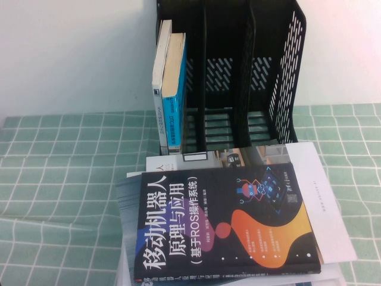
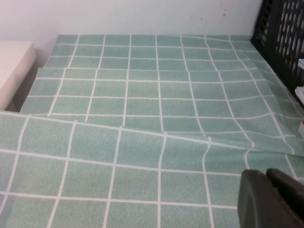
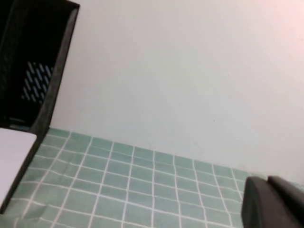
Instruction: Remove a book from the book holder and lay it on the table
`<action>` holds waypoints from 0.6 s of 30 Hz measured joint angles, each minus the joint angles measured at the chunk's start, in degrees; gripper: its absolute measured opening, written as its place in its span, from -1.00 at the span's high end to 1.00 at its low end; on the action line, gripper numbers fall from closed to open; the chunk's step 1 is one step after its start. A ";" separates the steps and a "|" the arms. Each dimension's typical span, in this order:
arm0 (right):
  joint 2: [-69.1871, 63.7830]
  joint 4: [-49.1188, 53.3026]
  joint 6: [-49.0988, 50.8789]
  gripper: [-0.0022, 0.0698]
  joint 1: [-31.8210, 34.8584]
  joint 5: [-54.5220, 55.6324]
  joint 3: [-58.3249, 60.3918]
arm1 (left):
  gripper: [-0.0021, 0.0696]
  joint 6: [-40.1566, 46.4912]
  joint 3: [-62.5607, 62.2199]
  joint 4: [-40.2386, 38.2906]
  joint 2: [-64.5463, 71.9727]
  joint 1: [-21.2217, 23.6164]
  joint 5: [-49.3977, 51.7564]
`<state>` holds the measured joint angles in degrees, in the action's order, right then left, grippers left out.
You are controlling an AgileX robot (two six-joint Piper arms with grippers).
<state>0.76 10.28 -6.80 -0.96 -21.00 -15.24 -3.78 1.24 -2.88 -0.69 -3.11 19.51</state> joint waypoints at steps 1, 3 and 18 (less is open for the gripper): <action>0.00 -0.09 -0.17 0.95 1.06 -0.14 0.48 | 0.95 0.00 0.00 0.00 0.00 0.00 0.00; 0.00 -0.37 -0.44 0.95 2.61 -0.53 1.02 | 0.95 0.00 0.00 0.00 0.00 0.00 0.00; 0.00 -1.17 -0.58 0.95 11.38 -8.19 1.13 | 0.95 0.13 0.00 0.00 0.00 0.00 0.00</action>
<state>0.76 9.11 -7.38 10.41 -29.19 -14.11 -3.65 1.24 -2.88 -0.69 -3.11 19.51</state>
